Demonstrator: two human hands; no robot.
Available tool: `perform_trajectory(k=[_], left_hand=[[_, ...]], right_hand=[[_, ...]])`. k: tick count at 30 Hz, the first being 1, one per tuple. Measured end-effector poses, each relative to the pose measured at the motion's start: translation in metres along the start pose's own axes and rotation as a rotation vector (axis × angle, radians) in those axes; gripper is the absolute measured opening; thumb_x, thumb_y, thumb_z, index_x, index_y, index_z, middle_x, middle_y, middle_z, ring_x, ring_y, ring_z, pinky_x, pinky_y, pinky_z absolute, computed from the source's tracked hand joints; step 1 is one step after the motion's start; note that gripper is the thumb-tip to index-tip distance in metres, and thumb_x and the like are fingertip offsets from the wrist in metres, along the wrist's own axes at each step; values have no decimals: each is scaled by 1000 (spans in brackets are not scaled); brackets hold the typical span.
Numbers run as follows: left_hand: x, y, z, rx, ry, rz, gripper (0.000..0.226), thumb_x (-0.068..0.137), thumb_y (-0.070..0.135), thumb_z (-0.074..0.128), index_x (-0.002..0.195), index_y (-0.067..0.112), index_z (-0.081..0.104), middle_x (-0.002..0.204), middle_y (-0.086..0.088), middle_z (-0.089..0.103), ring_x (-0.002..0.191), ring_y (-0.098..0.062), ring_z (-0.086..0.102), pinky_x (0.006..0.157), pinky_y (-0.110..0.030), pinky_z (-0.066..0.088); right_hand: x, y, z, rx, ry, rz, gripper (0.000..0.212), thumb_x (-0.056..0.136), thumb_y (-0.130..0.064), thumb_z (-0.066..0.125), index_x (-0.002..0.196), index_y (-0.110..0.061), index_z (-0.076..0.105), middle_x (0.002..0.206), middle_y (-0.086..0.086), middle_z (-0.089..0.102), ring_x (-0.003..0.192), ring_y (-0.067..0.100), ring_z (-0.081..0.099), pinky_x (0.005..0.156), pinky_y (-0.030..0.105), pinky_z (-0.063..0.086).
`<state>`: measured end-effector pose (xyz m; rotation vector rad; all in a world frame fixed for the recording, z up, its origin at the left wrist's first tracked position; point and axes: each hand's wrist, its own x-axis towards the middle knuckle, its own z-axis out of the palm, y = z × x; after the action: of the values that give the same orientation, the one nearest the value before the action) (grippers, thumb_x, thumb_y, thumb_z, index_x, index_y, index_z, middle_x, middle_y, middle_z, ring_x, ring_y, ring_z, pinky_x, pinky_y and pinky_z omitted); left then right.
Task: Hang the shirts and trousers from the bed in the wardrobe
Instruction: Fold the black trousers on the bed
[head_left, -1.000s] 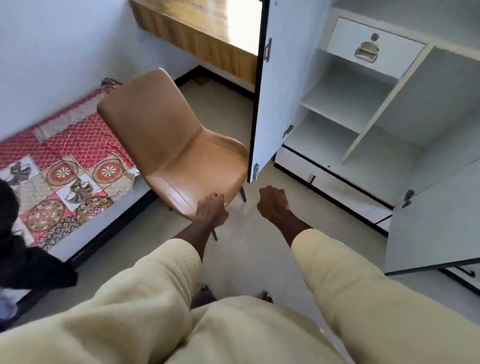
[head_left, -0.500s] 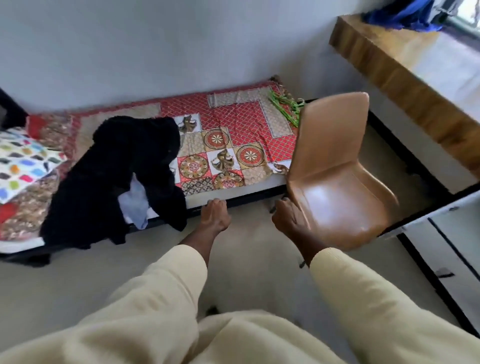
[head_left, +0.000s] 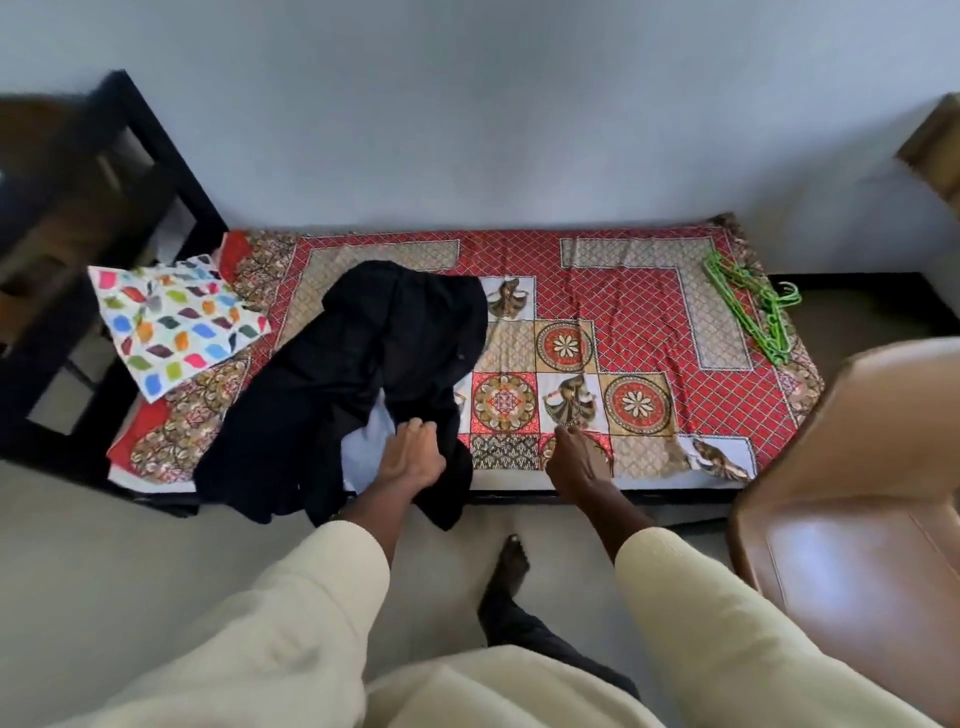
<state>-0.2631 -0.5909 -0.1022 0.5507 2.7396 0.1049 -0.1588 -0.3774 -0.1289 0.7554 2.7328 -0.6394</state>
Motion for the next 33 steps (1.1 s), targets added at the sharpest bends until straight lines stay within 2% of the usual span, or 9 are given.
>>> perform_trajectory(k=[4, 7, 10, 14, 20, 26, 28, 31, 33], left_hand=[[59, -23, -29, 37, -6, -44, 26, 90, 14, 50, 115, 13, 58, 124, -5, 55, 122, -28, 50, 101, -39, 40], [107, -39, -51, 28, 22, -70, 26, 90, 12, 49, 115, 12, 57, 121, -7, 55, 114, -28, 52, 94, -39, 42], [140, -51, -63, 23, 31, -88, 19, 92, 14, 48, 109, 14, 57, 116, -6, 56, 109, -27, 53, 91, -38, 42], [187, -68, -78, 38, 51, -102, 28, 90, 17, 53, 118, 13, 56, 121, -6, 56, 114, -28, 52, 94, -39, 41], [253, -97, -89, 7, 29, -87, 30, 90, 15, 52, 120, 13, 56, 124, -7, 55, 116, -29, 52, 96, -40, 41], [325, -152, -79, -70, -114, -116, 36, 95, 19, 54, 129, 10, 49, 137, -9, 49, 126, -30, 47, 101, -41, 40], [341, -162, -70, -122, -154, -122, 43, 97, 22, 54, 136, 7, 45, 146, -11, 41, 133, -31, 41, 106, -42, 38], [369, -173, -52, -181, -242, -137, 55, 98, 24, 54, 146, 8, 34, 159, -11, 25, 144, -29, 27, 113, -43, 32], [381, -180, -37, -206, -301, -135, 61, 98, 26, 54, 150, 10, 28, 162, -9, 17, 147, -28, 20, 115, -44, 29]], right_hand=[[75, -21, -18, -7, -40, -26, 44, 86, -1, 56, 129, -4, 49, 123, 16, 58, 99, 33, 61, 71, 36, 49], [126, -41, -32, -43, -48, -96, 48, 89, 1, 53, 136, -2, 43, 127, 18, 55, 103, 31, 59, 80, 39, 52], [159, -58, -37, -25, -82, -120, 49, 91, 2, 52, 138, -2, 40, 132, 18, 51, 101, 29, 57, 77, 36, 51], [202, -74, -37, -28, -103, -116, 43, 90, 4, 51, 132, 0, 43, 131, 18, 50, 92, 27, 57, 67, 35, 49], [258, -93, -25, -61, -142, -42, 33, 90, -3, 54, 123, -2, 49, 125, 15, 54, 93, 30, 59, 68, 37, 49], [338, -147, 17, 165, -255, 175, 27, 82, -8, 55, 107, 1, 55, 107, 19, 64, 85, 31, 57, 74, 39, 51], [359, -162, 35, 302, -315, 259, 32, 84, -9, 58, 114, 3, 58, 111, 20, 64, 92, 33, 60, 78, 37, 50], [390, -178, 67, 642, -485, 396, 42, 90, -12, 62, 131, -3, 55, 121, 15, 61, 96, 21, 54, 71, 26, 46], [412, -182, 96, 740, -550, 433, 49, 90, -14, 65, 137, -9, 52, 134, 14, 56, 106, 19, 52, 78, 28, 47]])
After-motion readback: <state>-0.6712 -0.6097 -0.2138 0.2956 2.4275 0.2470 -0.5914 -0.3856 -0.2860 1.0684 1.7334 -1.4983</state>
